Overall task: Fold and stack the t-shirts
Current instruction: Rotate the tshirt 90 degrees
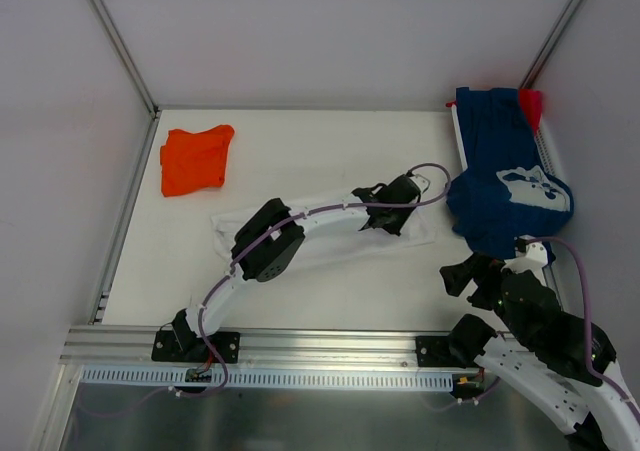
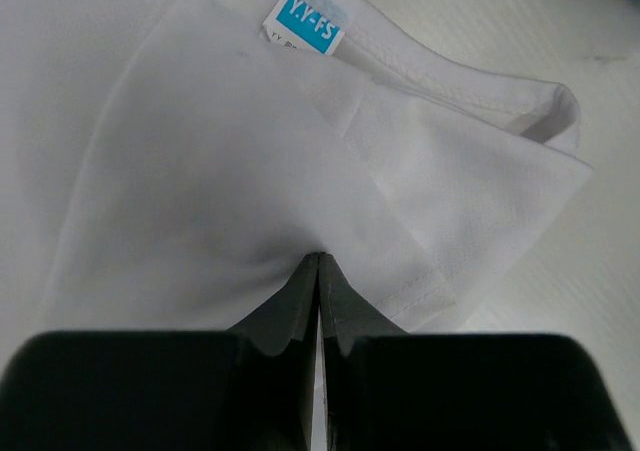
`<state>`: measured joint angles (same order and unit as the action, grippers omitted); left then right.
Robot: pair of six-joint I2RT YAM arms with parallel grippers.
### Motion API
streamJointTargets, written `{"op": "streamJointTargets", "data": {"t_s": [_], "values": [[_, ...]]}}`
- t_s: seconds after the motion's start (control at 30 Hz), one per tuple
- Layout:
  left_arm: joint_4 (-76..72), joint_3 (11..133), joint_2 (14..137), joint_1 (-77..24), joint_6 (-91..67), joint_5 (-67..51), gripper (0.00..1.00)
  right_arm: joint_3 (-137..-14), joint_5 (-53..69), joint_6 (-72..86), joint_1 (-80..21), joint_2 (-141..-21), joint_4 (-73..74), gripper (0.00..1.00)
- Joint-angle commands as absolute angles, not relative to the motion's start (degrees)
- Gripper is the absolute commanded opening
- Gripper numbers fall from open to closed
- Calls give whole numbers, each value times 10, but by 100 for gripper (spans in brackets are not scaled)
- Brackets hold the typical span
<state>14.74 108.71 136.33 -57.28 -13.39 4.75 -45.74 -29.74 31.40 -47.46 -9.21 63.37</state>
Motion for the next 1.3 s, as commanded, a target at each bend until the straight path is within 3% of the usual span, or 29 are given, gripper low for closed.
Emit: {"op": "streamJointTargets", "data": {"t_s": [0.0,0.33,0.93,1.2,1.27], "values": [[265,1065,1352,-560,-98,101,0,-470,-301,321,-476,-91,642,100],[267,1077,1356,-484,-100,75,0,-472,-294,317,-476,-105,630,99],[329,1370,1483,-318,-83,3,0,-468,-301,305,-476,-139,626,99],[323,1435,1516,-237,-124,-65,0,-433,-300,294,-476,-185,575,99],[315,1442,1518,-223,-135,-66,6,-425,-292,294,-477,-198,563,100]]}}
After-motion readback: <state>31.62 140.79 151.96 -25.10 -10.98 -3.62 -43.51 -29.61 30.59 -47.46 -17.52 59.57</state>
